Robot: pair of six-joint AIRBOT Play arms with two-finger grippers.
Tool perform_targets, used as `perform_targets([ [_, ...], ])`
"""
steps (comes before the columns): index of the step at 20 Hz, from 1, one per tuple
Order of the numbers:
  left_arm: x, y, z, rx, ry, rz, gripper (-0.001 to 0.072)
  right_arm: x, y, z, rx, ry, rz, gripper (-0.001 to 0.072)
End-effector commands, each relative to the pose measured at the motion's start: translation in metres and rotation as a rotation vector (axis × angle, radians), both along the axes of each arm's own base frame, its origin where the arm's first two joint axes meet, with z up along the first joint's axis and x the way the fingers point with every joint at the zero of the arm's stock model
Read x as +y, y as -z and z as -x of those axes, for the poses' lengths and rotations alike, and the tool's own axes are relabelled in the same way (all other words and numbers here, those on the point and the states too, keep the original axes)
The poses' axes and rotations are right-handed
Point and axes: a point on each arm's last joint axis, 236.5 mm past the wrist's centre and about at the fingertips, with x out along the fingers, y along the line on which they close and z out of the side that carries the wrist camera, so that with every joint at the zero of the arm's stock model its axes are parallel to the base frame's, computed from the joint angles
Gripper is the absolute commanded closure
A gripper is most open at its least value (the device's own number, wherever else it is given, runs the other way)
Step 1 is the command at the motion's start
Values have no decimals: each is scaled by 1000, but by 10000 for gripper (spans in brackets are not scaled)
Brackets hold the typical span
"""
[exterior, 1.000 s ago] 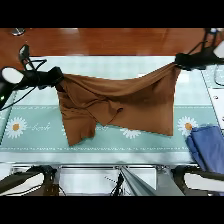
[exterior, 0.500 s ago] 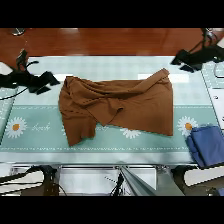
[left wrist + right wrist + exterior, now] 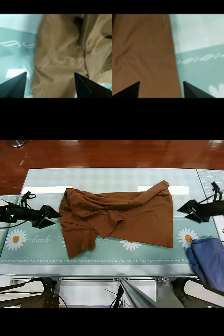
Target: Fold the shirts.
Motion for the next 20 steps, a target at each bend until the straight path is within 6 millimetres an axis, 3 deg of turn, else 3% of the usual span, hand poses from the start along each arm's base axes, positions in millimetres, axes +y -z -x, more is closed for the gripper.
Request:
perform_targets([
  [1, -17, 4, -5, -37, 10, 98, 5, 19, 3, 27, -38, 13, -40, 98],
  [5, -33, 18, 7, 20, 78, 142, 5, 14, -4, 26, -63, 28, -17, 98],
  [9, -50, 26, 10, 35, 126, 142, 11, -10, -4, 32, -45, 119, -28, 98],
  [10, -55, 29, 11, 36, 141, 136, 252, -17, -2, 38, -27, 130, -25, 98],
  [11, -59, 30, 11, 30, 156, 131, 701, -23, 2, 49, 8, 127, -15, 98],
  [14, -66, 29, 12, 28, 183, 133, 690, -25, 27, 97, 186, 85, 11, 98],
  [16, -66, 27, 13, 29, 187, 137, 690, -5, 44, 122, 276, 77, -49, 98],
  [20, -66, 27, 13, 29, 187, 137, 689, 16, 57, 129, 296, 120, -130, 98],
])
